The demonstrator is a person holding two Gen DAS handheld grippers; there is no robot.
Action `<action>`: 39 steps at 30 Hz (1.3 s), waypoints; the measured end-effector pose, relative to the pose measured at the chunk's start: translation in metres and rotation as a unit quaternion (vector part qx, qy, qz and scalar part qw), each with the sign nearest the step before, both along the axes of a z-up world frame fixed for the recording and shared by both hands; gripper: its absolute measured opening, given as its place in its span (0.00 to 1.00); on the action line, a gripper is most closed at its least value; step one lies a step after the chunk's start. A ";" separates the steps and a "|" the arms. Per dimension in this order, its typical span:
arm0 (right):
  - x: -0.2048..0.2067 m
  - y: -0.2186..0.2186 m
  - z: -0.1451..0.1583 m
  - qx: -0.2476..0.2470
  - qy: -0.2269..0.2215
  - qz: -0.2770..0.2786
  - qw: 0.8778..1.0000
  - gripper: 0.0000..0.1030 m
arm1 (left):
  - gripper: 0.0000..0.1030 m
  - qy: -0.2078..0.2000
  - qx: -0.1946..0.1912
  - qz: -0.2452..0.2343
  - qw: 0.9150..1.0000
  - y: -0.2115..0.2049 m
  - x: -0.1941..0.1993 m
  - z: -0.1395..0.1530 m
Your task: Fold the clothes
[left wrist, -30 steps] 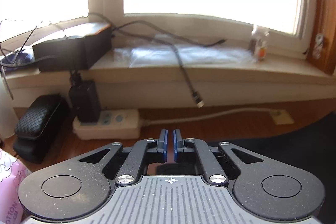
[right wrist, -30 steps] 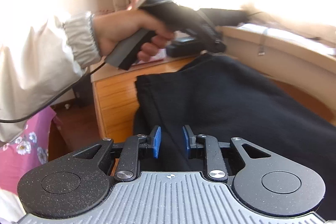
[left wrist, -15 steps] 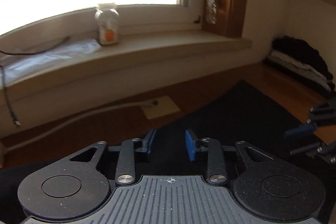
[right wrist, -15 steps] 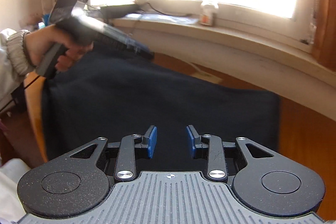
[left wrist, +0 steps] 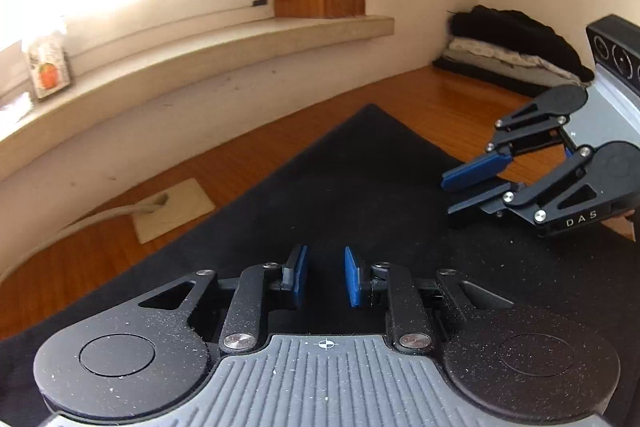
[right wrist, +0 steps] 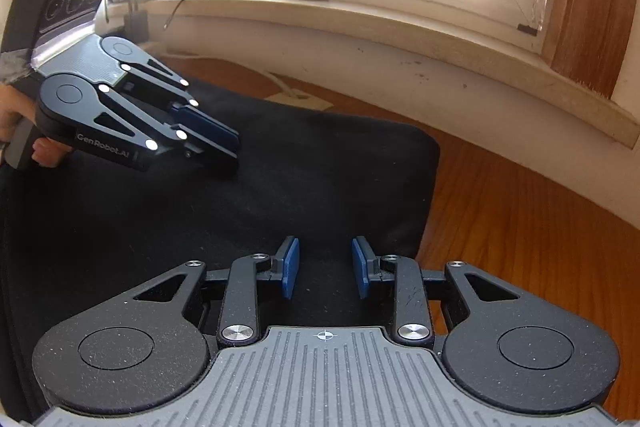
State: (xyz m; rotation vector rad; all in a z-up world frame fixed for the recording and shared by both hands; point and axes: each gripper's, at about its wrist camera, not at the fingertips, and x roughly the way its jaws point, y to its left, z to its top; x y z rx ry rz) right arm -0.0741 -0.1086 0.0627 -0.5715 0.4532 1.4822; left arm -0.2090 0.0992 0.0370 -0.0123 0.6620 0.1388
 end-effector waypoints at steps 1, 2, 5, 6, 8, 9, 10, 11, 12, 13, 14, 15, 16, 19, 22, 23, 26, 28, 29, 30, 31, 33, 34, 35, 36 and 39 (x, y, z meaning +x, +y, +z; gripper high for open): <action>0.000 0.000 0.000 -0.002 -0.002 -0.001 1.000 0.28 | 0.22 -0.002 -0.001 -0.002 1.000 0.000 0.002 -0.002; 0.001 0.001 0.000 -0.003 -0.004 0.000 1.000 0.28 | 0.22 -0.003 -0.002 -0.003 1.000 -0.001 0.005 -0.004; 0.008 0.001 -0.001 -0.001 -0.002 0.002 1.000 0.28 | 0.22 -0.007 -0.005 0.000 1.000 -0.003 0.016 -0.006; 0.011 0.001 -0.001 -0.001 -0.002 0.001 1.000 0.28 | 0.22 -0.008 -0.007 0.001 1.000 -0.003 0.021 -0.006; 0.020 0.000 0.000 -0.003 -0.003 -0.005 1.000 0.28 | 0.22 -0.008 -0.015 0.003 1.000 -0.003 0.032 -0.007; 0.025 0.000 0.000 -0.004 -0.004 -0.007 1.000 0.28 | 0.22 -0.009 -0.019 0.003 1.000 -0.004 0.039 -0.007; 0.031 -0.002 0.000 -0.005 -0.005 -0.010 1.000 0.28 | 0.22 -0.009 -0.022 0.002 1.000 -0.004 0.045 -0.007; 0.038 -0.003 0.000 -0.006 -0.007 -0.012 1.000 0.28 | 0.22 -0.009 -0.021 0.001 1.000 -0.007 0.053 -0.007; 0.044 -0.005 0.000 -0.008 -0.009 -0.016 1.000 0.28 | 0.22 -0.008 -0.018 0.000 1.000 -0.010 0.061 -0.007; 0.051 -0.008 0.001 -0.010 -0.011 -0.020 1.000 0.29 | 0.23 -0.008 -0.015 -0.001 1.000 -0.014 0.070 -0.007; 0.058 -0.011 0.001 -0.012 -0.014 -0.026 0.999 0.29 | 0.23 -0.007 -0.013 -0.003 1.000 -0.017 0.080 -0.007; 0.066 -0.014 0.001 -0.014 -0.017 -0.033 0.999 0.29 | 0.23 -0.007 -0.011 -0.004 1.000 -0.021 0.091 -0.008; 0.075 -0.019 0.001 -0.014 -0.018 -0.043 0.999 0.29 | 0.23 -0.007 -0.010 -0.005 1.000 -0.024 0.101 -0.008; 0.100 -0.038 0.003 -0.014 -0.011 -0.081 0.997 0.29 | 0.23 -0.008 -0.018 -0.010 1.000 -0.026 0.135 -0.010; 0.117 -0.075 0.008 0.000 0.015 -0.099 0.995 0.29 | 0.23 -0.008 -0.018 -0.009 1.000 -0.033 0.168 -0.012; 0.119 -0.088 0.008 0.004 0.012 -0.106 0.994 0.29 | 0.23 -0.008 -0.018 -0.006 1.000 -0.036 0.179 -0.013; 0.127 -0.125 0.006 0.020 0.020 -0.131 0.991 0.29 | 0.23 -0.008 -0.013 0.005 1.000 -0.052 0.204 -0.015; 0.134 -0.148 0.004 0.035 0.025 -0.150 0.988 0.29 | 0.23 -0.008 -0.006 0.010 1.000 -0.061 0.216 -0.016; 0.137 -0.158 0.002 0.041 0.029 -0.158 0.986 0.29 | 0.23 -0.008 -0.004 0.011 1.000 -0.064 0.220 -0.017; 0.140 -0.169 0.000 0.046 0.035 -0.164 0.985 0.29 | 0.23 -0.008 -0.002 0.011 1.000 -0.066 0.222 -0.017; 0.143 -0.179 -0.003 0.052 0.041 -0.170 0.983 0.29 | 0.23 -0.008 -0.001 0.010 1.000 -0.067 0.223 -0.017; 0.146 -0.196 -0.011 0.054 0.044 -0.179 0.981 0.29 | 0.23 -0.007 -0.010 0.001 1.000 -0.066 0.225 -0.014; 0.146 -0.203 -0.016 0.059 0.046 -0.176 0.981 0.29 | 0.22 -0.006 -0.017 -0.005 1.000 -0.065 0.226 -0.011; 0.147 -0.208 -0.019 0.067 0.048 -0.175 0.981 0.29 | 0.22 -0.010 -0.024 -0.013 1.000 -0.065 0.228 -0.008; 0.147 -0.212 -0.022 0.074 0.050 -0.176 0.980 0.29 | 0.22 -0.019 -0.031 -0.023 0.999 -0.065 0.231 -0.002; 0.144 -0.210 -0.025 0.081 0.034 -0.173 0.981 0.29 | 0.22 -0.039 -0.047 -0.053 0.997 -0.069 0.241 0.013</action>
